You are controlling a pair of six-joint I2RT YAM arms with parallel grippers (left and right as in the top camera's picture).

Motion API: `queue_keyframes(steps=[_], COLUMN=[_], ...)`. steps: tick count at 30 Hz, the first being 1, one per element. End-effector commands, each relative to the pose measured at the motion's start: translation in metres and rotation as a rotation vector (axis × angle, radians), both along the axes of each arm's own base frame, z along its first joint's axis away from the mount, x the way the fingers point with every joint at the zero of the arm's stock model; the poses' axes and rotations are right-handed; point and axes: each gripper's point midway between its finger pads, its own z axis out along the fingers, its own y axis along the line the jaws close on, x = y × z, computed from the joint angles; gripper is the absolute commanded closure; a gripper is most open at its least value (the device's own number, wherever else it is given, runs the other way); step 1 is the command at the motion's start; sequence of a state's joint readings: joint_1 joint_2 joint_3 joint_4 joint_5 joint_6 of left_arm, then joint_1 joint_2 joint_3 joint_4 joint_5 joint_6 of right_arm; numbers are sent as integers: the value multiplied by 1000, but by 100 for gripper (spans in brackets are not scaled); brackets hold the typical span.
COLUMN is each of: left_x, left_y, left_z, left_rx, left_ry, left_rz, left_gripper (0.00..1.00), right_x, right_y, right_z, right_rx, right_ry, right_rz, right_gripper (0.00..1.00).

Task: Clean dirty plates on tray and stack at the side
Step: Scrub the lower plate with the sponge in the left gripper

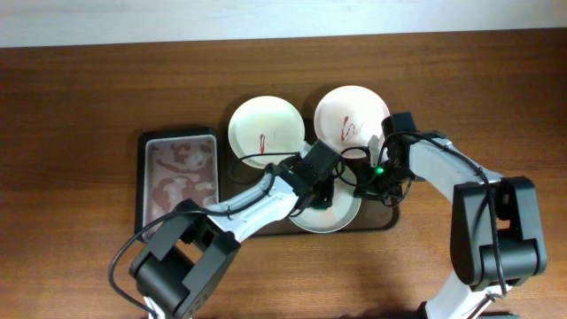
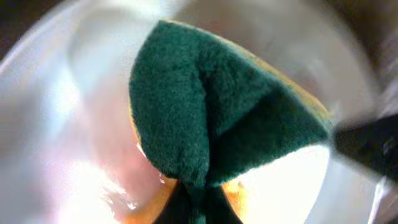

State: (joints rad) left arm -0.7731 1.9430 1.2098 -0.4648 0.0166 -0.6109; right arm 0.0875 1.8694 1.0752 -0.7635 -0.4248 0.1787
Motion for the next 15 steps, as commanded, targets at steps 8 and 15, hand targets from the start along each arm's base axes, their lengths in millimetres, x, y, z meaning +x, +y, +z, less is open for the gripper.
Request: queue_keyframes(steps=[8, 15], left_x=[14, 36], left_y=[6, -13], left_z=[14, 30], left_rx=[-56, -148], left_ry=[-39, -138], left_rz=[-43, -28], left_gripper=[100, 100], right_x=[-4, -5], right_y=[-4, -4], right_z=[-7, -7], right_rx=[-19, -20], right_ry=[23, 28], right_rz=[2, 2], right_gripper=[92, 92])
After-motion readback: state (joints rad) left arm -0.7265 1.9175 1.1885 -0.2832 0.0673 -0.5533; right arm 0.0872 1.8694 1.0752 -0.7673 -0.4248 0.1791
